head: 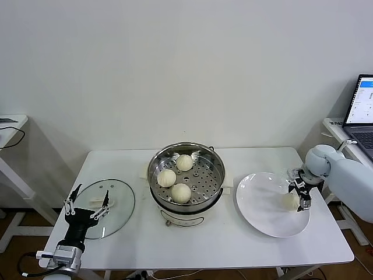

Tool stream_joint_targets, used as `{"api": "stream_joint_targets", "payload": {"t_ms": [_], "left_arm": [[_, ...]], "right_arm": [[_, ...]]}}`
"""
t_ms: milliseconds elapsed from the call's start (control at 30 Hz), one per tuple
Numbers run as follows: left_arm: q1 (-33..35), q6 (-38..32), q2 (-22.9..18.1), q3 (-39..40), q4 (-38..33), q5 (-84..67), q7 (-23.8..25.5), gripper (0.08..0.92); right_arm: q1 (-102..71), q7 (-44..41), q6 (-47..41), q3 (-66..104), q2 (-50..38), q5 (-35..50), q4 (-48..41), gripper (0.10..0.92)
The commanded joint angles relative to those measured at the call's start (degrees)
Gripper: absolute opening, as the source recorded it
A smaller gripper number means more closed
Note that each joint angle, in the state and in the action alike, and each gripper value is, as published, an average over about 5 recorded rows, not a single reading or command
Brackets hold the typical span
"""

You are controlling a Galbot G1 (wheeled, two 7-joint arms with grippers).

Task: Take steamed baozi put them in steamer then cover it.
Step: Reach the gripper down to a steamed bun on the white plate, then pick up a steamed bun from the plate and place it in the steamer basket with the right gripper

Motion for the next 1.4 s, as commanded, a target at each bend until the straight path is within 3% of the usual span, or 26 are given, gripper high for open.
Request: {"api": "stream_joint_targets", "payload": {"t_ms": [33, 300, 500, 900, 1167, 1400], "left_arm": [[-0.15, 0.08, -0.03, 0.30, 0.25, 0.07, -0.02, 0.823], [-0.17, 0.11, 0.01, 0.38, 0.22, 0.14, 0.03, 0.823], [-0.25, 0.22, -0.05, 0.63, -0.08, 0.28, 0.01, 0.823], [-0.56, 0.19, 0.17, 0.58, -0.56, 0.05, 0.08, 0.823], [-0.81, -0.12, 0.75, 0.42, -0.52, -0.39, 0.34, 0.823], [-1.11, -0.13, 1.25, 0.13, -0.92, -1.03, 0.52, 0.823]], "right_arm": [[-1.37, 0.09, 0.03, 1.65, 0.60, -1.42, -0.54, 0.813], [-0.85, 0.04, 0.16, 1.57, 0.55, -1.31, -0.36, 0.656], [2.79, -0.60, -0.48, -1.34, -1.44, 2.70, 2.45, 0.645], [41.84, -2.15, -13.33, -34.29, -7.53, 32.05, 22.04, 0.647], [63.54, 0.08, -21.23, -50.96, -0.72, 48.63, 32.61, 0.664], [64.79, 4.00, -25.84, -52.20, 9.76, 56.22, 34.67, 0.670]]}}
